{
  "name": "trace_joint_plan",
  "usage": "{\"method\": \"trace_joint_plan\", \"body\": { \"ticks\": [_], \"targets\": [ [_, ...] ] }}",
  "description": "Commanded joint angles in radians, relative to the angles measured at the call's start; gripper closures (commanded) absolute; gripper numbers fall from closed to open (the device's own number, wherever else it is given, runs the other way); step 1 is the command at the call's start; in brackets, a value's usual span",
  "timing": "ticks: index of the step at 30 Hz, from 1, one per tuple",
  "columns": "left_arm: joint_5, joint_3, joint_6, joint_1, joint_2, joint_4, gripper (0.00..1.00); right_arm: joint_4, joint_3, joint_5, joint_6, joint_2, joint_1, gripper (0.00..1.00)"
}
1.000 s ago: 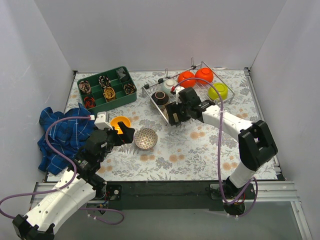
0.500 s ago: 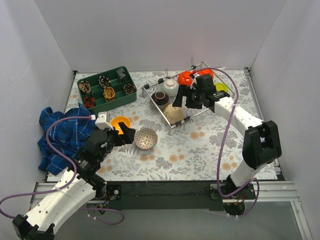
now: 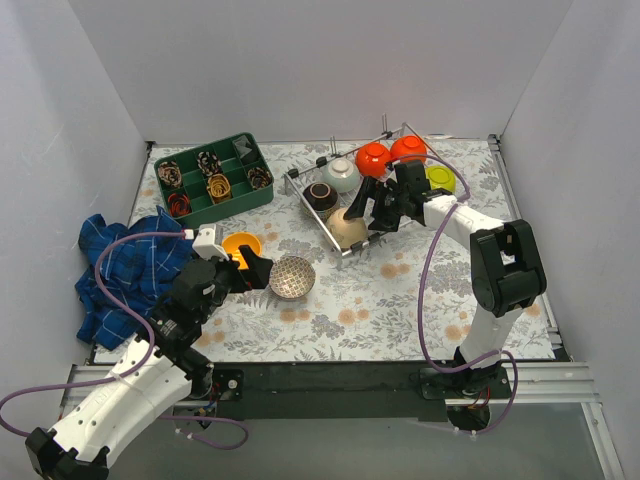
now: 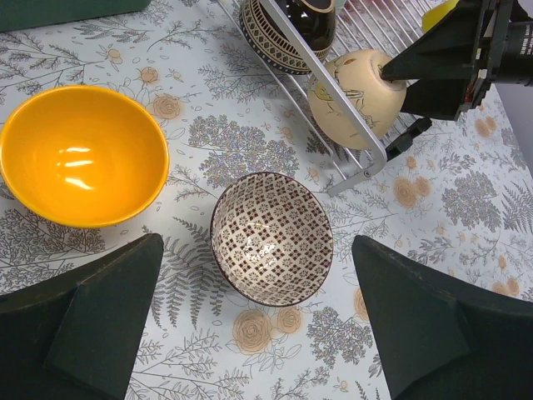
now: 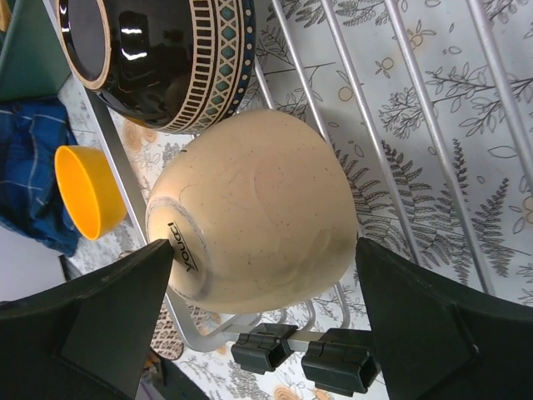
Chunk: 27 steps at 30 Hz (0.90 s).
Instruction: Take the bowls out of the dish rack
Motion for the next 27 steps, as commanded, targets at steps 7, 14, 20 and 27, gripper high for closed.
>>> {"method": "trace_joint_plan", "body": {
  "ticks": [7,14,20,27],
  "targets": [
    [0.021,-0.004,0.028,0.001,-0.002,0.033,0.02,0.026,-0.043,-0.116,0.061,0.068,-0.012,0.01],
    [0.044,-0.008,0.037,0.003,0.015,0.051,0.02,0.003,-0.034,-0.162,0.037,0.126,-0.014,0.01],
    [0.061,-0.012,0.039,0.003,0.015,0.056,0.02,-0.064,0.02,-0.193,-0.014,0.177,-0.014,0.01],
    [0.074,-0.011,0.042,0.003,0.017,0.059,0.02,-0.158,0.075,-0.184,-0.085,0.169,-0.014,0.02]
  ]
}}
